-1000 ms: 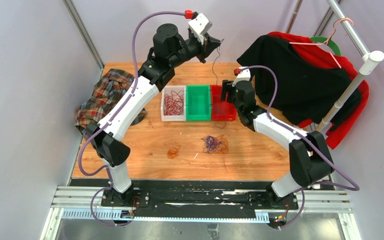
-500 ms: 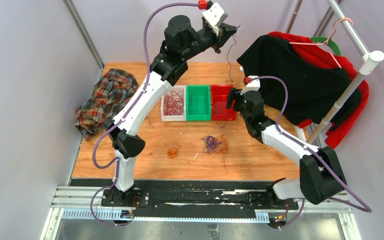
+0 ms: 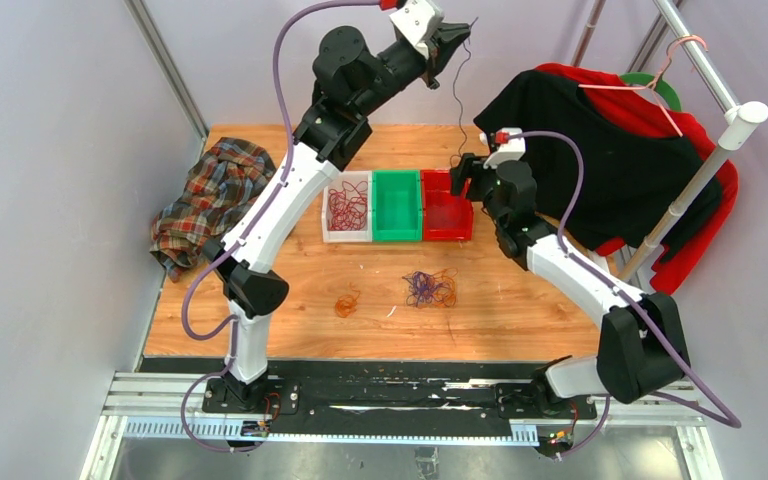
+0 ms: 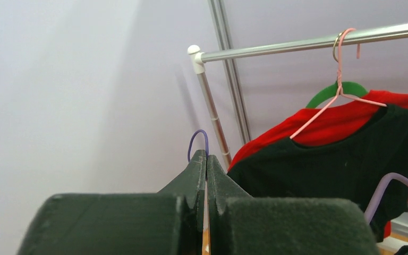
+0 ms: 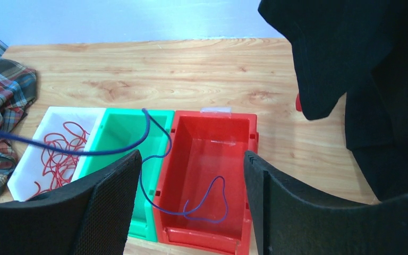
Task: Untangle the cables
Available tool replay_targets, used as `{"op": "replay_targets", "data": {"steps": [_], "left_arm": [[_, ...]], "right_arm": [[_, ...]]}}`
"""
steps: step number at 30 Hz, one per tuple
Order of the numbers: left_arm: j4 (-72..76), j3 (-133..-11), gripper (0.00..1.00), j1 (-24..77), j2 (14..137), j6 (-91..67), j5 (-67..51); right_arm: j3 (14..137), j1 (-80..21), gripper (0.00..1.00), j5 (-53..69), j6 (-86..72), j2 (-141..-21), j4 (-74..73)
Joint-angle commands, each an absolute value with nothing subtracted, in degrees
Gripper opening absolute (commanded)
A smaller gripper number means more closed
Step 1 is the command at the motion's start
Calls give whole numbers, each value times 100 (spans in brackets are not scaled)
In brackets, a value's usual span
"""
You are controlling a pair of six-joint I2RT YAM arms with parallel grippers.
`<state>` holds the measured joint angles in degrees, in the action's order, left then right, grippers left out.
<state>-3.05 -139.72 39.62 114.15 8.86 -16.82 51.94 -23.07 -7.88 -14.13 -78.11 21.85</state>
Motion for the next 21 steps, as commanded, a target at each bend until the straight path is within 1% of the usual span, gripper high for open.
{"op": "replay_targets", "data": {"steps": [1, 6, 10, 14, 18, 21], "left_arm": [[62, -14025, 1, 3990, 11201, 939, -1661], [168, -13419, 1, 3990, 11051, 1185, -1619], [64, -13219, 1, 3990, 11116, 1378, -1576], [-242, -12918, 0, 3988, 11113, 1450, -1603], [-321, -12217, 0, 3990, 10883, 1489, -1626], [-778, -12120, 0, 3990, 10861, 1432, -1558]], "right_arm": [[5592, -2209, 70, -744, -1447, -8001, 2037], [5715, -2168, 69, -790, -1445, -8200, 1959], [5633, -2130, 68, -795, -1480, -8244, 1936], [5373, -2060, 67, -1008, -1566, -8161, 1910], [5042, -1968, 67, -1105, -1592, -8027, 1930], [4871, -1903, 66, -1279, -1719, -7887, 1767]]}}
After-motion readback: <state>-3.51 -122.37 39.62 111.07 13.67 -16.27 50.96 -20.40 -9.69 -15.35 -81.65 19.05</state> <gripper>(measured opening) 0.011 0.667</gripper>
